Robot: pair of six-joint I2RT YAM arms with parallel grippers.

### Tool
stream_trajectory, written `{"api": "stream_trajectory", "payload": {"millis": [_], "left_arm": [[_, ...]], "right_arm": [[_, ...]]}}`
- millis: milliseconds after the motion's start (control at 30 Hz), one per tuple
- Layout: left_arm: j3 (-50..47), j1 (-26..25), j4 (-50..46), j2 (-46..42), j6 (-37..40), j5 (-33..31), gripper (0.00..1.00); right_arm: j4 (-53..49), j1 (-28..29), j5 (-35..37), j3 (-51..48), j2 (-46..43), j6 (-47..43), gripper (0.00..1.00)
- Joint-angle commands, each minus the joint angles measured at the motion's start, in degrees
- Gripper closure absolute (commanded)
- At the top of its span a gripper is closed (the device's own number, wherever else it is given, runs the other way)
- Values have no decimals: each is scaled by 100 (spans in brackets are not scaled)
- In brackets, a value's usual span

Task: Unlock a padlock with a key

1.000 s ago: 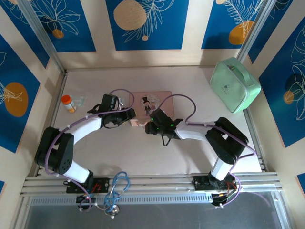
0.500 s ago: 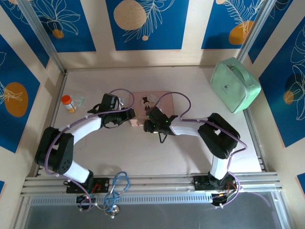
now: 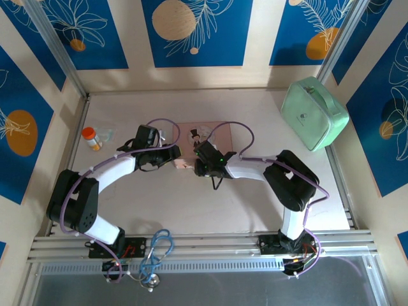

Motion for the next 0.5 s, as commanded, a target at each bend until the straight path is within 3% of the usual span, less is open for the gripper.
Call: {"api": "stream_trajectory", "payload": {"millis": [0, 167, 333, 467], "left_arm": [[53, 36, -130, -76, 93, 56, 52], [41, 48, -143, -79, 102, 21, 52], [36, 48, -134, -54, 74, 21, 53], [58, 48, -182, -80, 101, 12, 53]], "right_arm": [[-716, -46, 158, 233, 43, 321, 76], [-1627, -84, 37, 480, 95, 948, 80], [-1943, -253, -552, 637, 248, 1349, 81], [-2071, -315, -807, 742, 418, 1468, 74]]}}
